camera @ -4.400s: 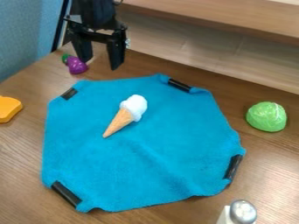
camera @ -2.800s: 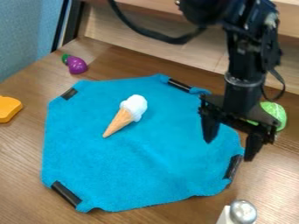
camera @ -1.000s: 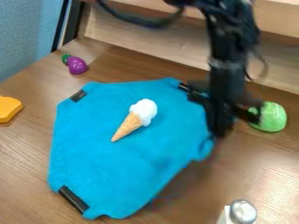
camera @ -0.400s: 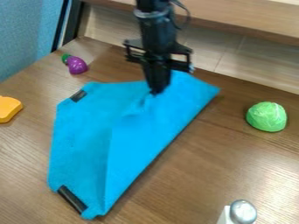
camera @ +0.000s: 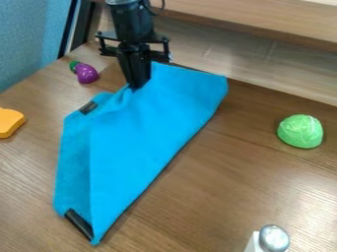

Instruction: Fold the cloth from bottom right to top left

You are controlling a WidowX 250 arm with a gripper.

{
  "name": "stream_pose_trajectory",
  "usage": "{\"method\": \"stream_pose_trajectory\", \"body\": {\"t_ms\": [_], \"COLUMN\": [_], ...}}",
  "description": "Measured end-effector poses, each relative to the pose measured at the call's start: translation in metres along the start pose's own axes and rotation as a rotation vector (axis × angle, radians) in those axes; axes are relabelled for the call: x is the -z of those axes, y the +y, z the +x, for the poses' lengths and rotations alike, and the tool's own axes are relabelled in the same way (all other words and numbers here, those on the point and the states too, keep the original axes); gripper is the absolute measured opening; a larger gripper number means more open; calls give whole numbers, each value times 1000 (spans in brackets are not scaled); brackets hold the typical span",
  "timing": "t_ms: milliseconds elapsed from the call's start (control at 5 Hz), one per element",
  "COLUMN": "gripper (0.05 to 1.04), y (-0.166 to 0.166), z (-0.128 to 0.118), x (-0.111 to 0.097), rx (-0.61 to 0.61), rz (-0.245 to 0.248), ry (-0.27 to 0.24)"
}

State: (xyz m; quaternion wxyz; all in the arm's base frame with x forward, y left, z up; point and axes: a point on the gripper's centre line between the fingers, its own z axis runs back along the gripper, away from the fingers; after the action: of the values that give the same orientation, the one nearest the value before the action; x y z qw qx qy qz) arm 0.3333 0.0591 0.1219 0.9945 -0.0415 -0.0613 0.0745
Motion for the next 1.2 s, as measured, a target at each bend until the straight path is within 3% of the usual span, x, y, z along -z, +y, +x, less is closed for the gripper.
{"method": "stream_pose_trajectory", "body": {"t_ms": [200,400,600,800,1000,1200], "gripper": [63,63,63,63,93,234], "y": [25,32,48,53,56,57], "z": [0,1,2,0,-2,-5], "x": [-5,5,30,54,75,81], "rx": [-49,-42,-31,16,55,60], "rz": [4,1,31,46,47,51], "ry": [-6,14,34,14,0,-3]}}
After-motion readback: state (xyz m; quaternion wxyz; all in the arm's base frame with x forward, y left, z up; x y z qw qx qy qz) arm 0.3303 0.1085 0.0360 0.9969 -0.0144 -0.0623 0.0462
